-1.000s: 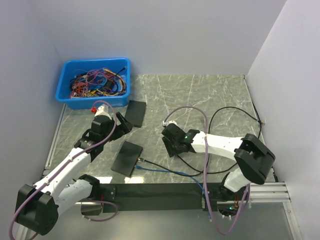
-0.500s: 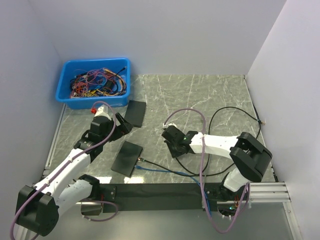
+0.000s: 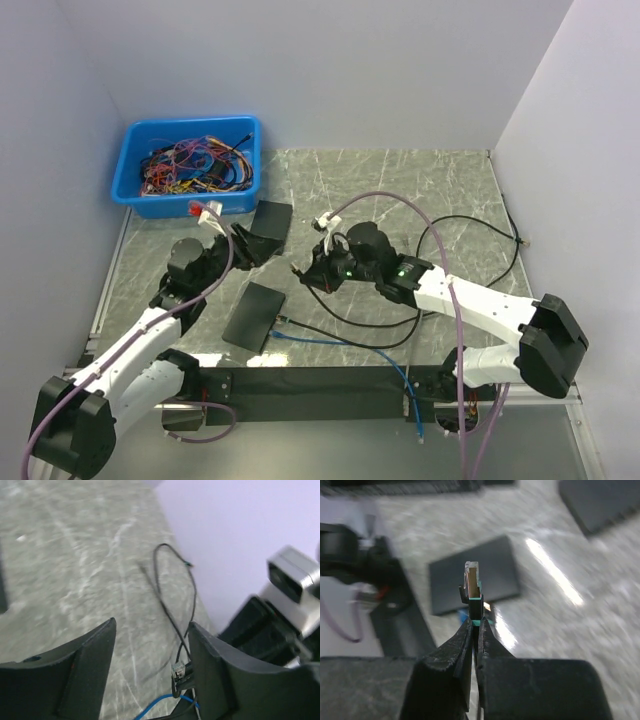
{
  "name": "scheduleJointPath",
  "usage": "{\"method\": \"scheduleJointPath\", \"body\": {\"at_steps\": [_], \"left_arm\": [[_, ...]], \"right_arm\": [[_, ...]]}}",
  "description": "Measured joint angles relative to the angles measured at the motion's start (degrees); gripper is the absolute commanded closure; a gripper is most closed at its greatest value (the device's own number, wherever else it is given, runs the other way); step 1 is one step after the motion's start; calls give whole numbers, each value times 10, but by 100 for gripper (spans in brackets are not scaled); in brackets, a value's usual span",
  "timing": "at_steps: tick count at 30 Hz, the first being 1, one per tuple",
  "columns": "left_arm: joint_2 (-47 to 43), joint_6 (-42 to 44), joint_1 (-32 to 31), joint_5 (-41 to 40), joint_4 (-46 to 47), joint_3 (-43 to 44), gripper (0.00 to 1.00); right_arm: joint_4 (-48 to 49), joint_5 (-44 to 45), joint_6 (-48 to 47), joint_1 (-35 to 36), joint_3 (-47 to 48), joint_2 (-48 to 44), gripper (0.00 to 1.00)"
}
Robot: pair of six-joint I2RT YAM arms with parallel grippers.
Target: Insert the plug into the switch port
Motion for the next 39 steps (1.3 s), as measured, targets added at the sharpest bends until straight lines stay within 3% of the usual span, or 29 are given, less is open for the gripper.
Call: {"method": "scheduleJointPath", "body": {"at_steps": [6,14,39], "left_arm": [[-3,-37,0,75,156,-56,39],[-40,-47,0,109,209,-74,40],[-37,-46,0,133,217,-80,55]], "right_arm": [[91,-141,19,-43,1,15,100],[154,-224,56,-68,1,48,100],[214,-266,98,-74,10,82,100]]}}
